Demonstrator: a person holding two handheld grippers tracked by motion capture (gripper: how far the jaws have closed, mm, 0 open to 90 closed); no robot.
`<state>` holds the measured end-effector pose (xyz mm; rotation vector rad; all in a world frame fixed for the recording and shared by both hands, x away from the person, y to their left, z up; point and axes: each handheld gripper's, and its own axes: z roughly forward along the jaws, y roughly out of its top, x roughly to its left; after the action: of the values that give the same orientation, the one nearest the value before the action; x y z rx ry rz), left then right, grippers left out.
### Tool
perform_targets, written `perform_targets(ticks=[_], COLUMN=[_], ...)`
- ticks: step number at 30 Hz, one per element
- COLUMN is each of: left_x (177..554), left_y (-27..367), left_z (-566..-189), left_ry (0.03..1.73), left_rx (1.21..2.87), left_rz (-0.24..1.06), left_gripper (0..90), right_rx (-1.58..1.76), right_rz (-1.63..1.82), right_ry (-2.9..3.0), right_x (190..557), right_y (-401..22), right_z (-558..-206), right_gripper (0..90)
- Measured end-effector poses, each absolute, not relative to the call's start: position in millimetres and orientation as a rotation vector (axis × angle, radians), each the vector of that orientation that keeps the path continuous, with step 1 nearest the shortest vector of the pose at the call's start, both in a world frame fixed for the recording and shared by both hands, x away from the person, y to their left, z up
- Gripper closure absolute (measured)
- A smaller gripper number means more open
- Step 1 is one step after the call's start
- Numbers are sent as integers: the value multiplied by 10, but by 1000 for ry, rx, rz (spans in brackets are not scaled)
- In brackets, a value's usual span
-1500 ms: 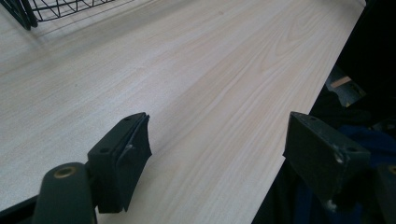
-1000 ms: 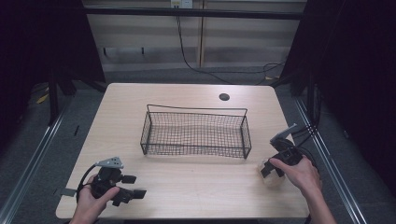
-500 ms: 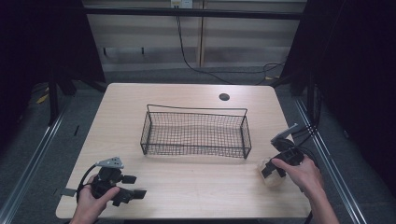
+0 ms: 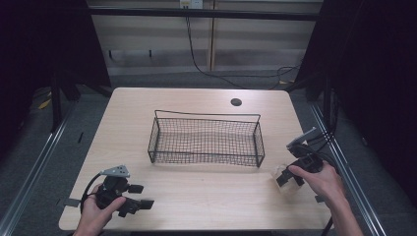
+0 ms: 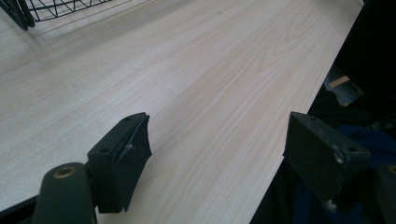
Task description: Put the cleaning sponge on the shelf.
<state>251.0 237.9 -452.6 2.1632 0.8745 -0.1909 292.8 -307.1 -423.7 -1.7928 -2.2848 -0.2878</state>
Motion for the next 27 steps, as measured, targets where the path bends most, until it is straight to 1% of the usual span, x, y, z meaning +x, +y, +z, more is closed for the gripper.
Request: perform_targets(ticks=[27], left_x=[2511], left_y=[2377], left_z=[-4526], left_ry=[873], left_rx=[2169], left_rz=[-189], left_gripper=[221], right_rx=[-1667], right_rz=[-337], right_ry=[-2347], right_x=[2918], right_y=[-2902], right_z=[-3935], right_gripper=[271])
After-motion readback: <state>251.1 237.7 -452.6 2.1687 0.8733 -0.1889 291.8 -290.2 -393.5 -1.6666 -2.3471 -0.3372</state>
